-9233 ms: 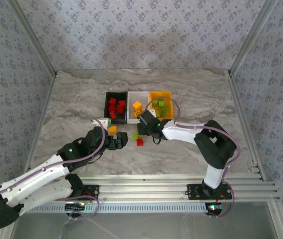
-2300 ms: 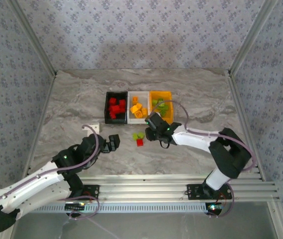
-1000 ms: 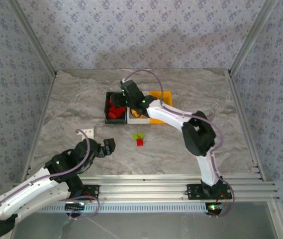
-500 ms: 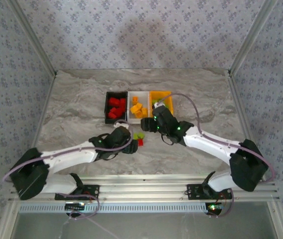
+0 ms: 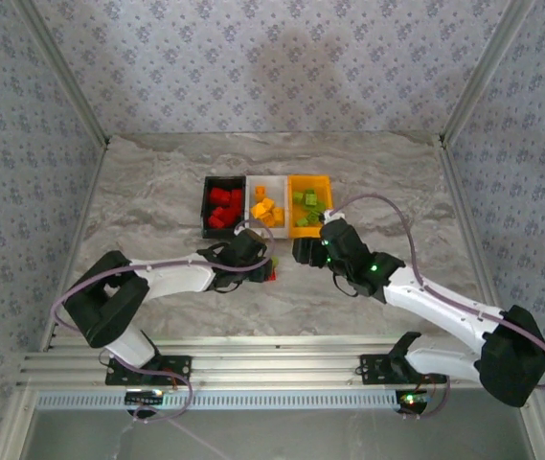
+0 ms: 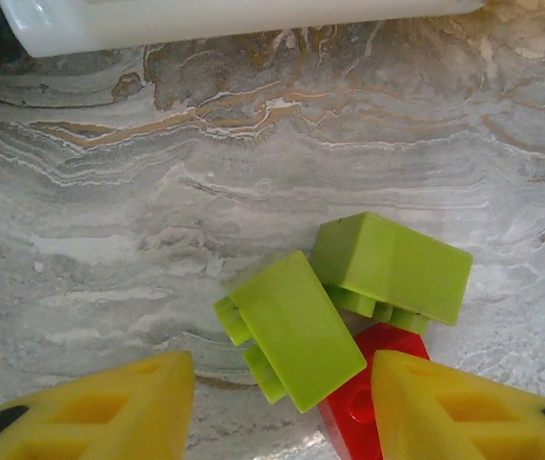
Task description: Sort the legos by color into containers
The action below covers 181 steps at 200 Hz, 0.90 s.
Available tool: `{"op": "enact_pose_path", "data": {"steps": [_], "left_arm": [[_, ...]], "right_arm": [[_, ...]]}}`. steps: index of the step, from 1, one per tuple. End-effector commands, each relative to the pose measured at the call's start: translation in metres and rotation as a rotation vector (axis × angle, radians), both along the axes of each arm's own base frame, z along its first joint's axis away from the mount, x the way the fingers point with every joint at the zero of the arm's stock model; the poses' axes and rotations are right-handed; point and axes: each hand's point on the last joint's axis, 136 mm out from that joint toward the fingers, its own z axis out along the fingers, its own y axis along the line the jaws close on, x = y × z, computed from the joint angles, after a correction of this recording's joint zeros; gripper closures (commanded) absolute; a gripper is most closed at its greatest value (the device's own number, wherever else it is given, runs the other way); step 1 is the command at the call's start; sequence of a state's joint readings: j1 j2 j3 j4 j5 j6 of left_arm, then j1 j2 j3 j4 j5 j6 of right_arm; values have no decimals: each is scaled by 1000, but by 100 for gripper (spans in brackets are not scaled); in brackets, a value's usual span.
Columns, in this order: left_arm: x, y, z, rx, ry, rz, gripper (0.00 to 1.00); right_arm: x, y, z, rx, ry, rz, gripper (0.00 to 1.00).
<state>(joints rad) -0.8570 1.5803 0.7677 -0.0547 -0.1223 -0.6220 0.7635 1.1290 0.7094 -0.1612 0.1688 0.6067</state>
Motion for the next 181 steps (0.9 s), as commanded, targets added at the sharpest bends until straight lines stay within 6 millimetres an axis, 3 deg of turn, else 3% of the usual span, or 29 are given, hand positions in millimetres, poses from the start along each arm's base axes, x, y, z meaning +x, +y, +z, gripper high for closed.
{"op": "enact_pose_path", "data": {"steps": [1, 37, 58, 73, 94, 134, 181], "left_arm": [[7, 5, 0, 14, -14, 29, 52], [6, 11, -8, 25, -15, 46, 58], [9, 10, -9, 28, -25, 43, 48], [12, 8, -7, 23, -40, 39, 48], [17, 6, -3, 23, -62, 42, 57], [21, 12, -3, 59, -62, 50, 67], [15, 22, 22, 35, -96, 62, 76]], "right_arm": [[-2, -9, -4, -6, 9, -28, 27], [-1, -8, -2, 0, 6, -29, 27], [-1, -9, -3, -1, 6, -30, 27], [-2, -10, -3, -2, 7, -30, 27], [-3, -12, -4, -4, 7, -34, 27], [-5, -14, -3, 1, 2, -33, 27], [-4, -15, -3, 4, -3, -38, 27]]}}
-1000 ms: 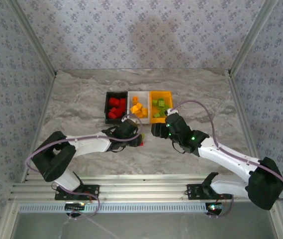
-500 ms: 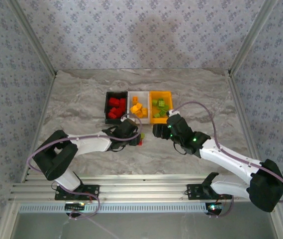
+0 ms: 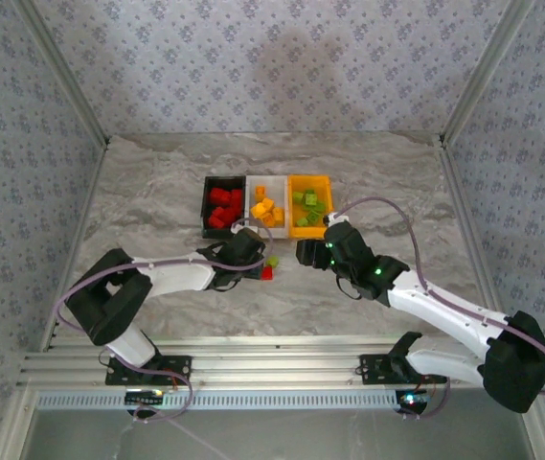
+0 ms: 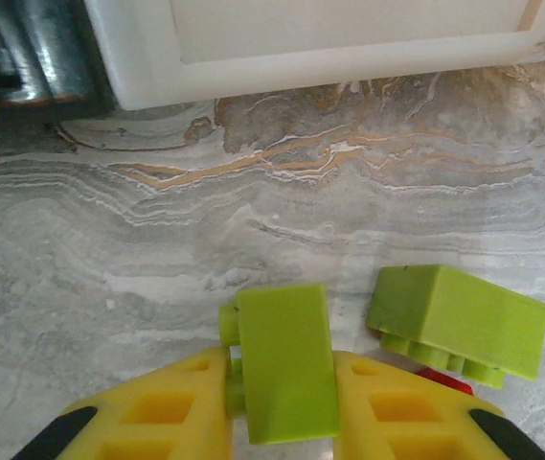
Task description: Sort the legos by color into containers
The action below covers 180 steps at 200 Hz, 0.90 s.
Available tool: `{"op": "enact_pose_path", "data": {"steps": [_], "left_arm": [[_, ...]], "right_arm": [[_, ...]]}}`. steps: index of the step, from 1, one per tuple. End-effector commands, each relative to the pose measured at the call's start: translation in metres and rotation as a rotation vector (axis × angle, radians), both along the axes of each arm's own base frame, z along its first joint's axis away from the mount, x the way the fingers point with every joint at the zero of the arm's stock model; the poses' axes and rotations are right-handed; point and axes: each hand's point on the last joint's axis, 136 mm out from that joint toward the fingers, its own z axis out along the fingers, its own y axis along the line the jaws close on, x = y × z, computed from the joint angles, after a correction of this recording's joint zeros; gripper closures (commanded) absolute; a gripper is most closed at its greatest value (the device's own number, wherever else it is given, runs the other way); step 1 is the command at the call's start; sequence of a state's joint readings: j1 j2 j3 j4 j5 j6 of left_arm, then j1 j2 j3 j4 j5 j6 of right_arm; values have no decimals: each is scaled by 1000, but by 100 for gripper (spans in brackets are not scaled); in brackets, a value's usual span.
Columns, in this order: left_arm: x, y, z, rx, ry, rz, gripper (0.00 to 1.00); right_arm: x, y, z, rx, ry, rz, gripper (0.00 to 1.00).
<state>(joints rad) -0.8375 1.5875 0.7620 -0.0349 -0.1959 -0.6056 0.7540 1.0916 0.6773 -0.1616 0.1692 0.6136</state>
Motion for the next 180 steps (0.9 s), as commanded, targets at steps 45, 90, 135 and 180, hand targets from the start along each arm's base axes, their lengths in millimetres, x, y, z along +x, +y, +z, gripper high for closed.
{"op": "enact_pose_path", "data": {"steps": [45, 90, 135, 180], "left_arm": [[-2, -15, 78, -52, -102, -58, 79], [29, -81, 120, -107, -151, -159, 79], [77, -139, 114, -79, -149, -215, 79], [111, -173, 106, -70, -131, -219, 73]], "right_arm": [[-2, -20, -8, -5, 19, -79, 27], [-14, -45, -34, -30, 97, -158, 27], [-34, -63, -54, -41, 150, -197, 27], [-43, -66, -54, -22, 152, -181, 26]]}}
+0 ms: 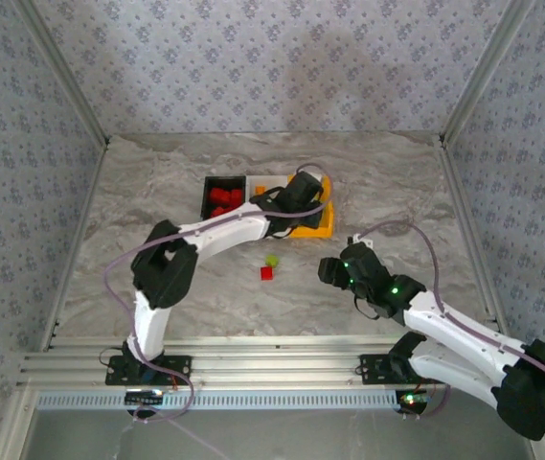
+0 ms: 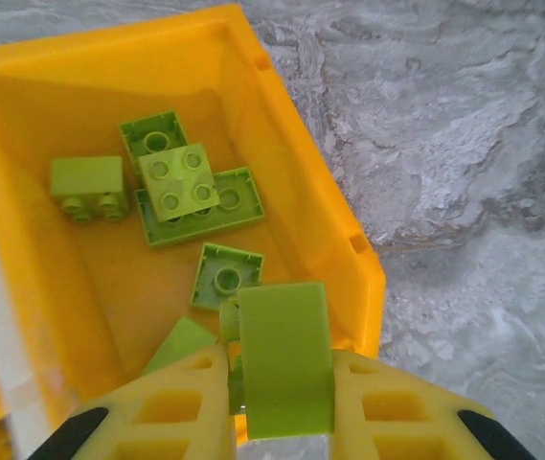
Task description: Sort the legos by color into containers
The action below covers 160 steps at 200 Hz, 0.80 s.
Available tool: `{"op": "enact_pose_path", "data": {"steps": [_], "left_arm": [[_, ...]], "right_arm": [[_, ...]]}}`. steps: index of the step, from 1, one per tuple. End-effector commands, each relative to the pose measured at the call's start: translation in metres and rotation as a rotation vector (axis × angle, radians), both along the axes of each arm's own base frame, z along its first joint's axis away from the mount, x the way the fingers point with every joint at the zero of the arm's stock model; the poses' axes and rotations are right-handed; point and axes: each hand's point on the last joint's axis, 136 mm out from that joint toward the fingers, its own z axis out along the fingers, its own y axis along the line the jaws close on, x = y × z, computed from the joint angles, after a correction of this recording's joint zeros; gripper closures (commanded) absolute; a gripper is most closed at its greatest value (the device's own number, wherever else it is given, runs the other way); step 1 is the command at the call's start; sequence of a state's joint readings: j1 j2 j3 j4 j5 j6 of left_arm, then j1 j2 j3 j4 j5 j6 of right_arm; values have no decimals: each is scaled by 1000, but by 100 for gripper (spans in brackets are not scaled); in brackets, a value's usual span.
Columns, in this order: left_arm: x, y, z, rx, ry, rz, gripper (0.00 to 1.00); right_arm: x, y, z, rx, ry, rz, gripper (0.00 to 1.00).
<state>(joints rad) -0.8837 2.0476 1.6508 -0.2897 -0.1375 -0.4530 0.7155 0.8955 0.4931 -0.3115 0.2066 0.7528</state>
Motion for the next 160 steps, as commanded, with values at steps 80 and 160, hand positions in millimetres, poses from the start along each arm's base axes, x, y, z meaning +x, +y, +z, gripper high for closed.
{"op": "enact_pose_path", "data": {"steps": [80, 160], "left_arm": [[-14, 11, 92, -188, -83, -20, 15], [-125, 140, 77, -204, -105, 81, 1]], "right_arm": [[4, 38, 3, 67, 6, 120, 22], [38, 127, -12, -43, 26, 261, 21]]}}
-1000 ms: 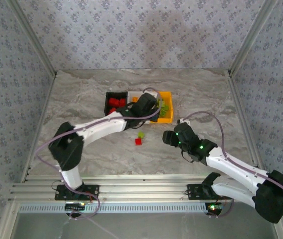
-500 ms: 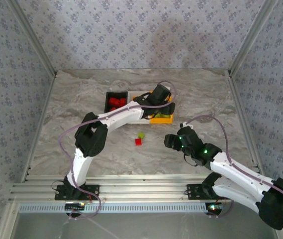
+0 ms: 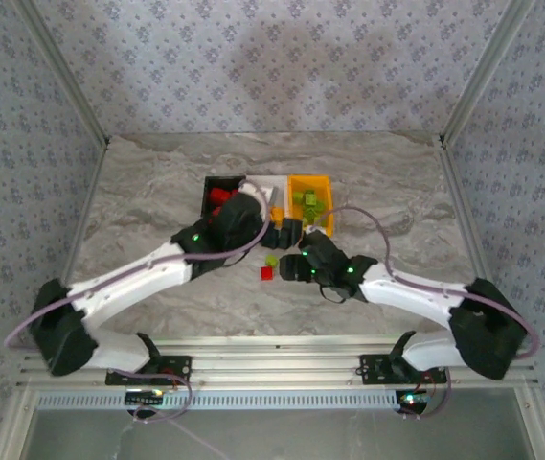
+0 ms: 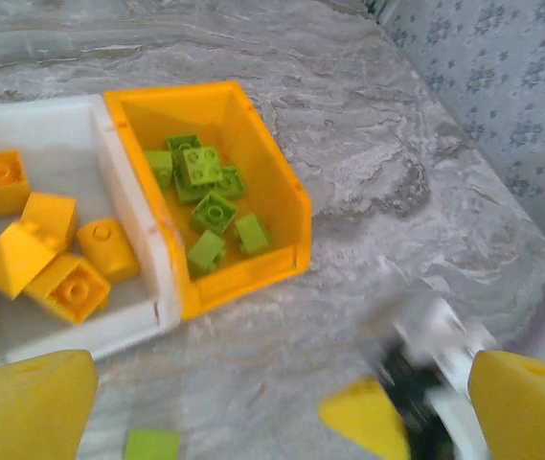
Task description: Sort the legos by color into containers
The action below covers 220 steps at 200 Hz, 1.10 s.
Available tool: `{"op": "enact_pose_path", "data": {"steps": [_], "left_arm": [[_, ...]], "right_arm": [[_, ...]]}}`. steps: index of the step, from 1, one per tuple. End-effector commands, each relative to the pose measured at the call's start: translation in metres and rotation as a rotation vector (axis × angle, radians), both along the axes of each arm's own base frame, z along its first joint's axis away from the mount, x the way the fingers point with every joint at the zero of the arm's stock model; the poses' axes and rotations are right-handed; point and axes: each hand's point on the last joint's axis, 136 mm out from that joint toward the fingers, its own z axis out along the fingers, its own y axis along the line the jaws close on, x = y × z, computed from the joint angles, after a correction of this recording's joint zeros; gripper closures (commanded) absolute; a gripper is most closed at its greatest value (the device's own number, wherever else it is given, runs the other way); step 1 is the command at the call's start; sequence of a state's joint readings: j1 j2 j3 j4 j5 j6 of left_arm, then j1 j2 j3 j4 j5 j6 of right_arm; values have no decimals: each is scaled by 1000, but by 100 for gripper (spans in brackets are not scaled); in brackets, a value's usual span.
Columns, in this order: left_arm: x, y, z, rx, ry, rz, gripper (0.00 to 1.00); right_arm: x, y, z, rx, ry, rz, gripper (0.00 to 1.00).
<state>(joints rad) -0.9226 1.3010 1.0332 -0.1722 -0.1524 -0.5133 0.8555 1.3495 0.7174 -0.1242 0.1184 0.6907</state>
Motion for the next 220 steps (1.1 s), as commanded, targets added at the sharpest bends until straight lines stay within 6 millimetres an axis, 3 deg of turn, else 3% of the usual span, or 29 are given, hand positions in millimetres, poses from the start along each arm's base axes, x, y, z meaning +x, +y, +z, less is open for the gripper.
{"op": "enact_pose_path", "data": {"steps": [1, 39, 71, 113, 161, 220], "left_arm": [[-19, 33, -25, 16, 31, 73, 1], [-48, 91, -49, 7, 64, 175, 1], [-61, 122, -64, -2, 78, 238, 0], [-67, 156, -74, 39, 64, 335, 1], [-71, 162, -81, 30, 67, 331, 1], [-69, 157, -84, 38, 71, 319, 1]], "right_arm": [[18, 23, 0, -21, -28, 17, 21], [41, 46, -22, -116, 1, 1, 22], [50, 48, -41, -205, 37, -41, 24], [47, 47, -68, -247, 98, -56, 31], [40, 31, -73, -255, 99, -97, 51], [26, 3, -48, -206, 53, -140, 71]]}}
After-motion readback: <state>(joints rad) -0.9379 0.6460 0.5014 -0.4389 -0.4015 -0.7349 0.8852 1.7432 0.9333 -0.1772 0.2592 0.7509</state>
